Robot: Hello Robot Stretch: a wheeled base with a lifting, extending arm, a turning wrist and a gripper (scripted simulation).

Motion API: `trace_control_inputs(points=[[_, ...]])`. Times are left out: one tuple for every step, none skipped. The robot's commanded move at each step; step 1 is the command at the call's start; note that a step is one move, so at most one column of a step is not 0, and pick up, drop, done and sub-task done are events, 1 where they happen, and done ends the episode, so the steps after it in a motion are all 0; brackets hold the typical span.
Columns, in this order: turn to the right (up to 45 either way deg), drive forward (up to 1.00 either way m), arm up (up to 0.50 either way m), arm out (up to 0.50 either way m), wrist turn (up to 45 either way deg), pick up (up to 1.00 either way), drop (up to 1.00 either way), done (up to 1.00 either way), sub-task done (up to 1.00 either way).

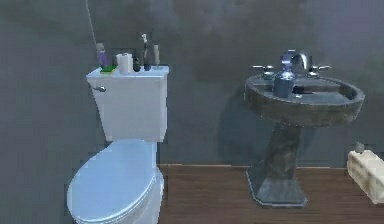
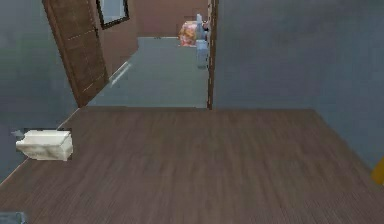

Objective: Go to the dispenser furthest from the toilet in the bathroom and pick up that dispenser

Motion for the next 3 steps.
trace_control_inputs(points=[[9.0, 0.0, 0.0, 0.0, 0.0, 0.0, 0.0, 0.0, 0.0], [0.0, 0.3, 0.0, 0.0, 0.0, 0.0, 0.0, 0.0, 0.0], [6.0, 0.0, 0.0, 0.0, 0.0, 0.0, 0.0, 0.0, 0.0]])
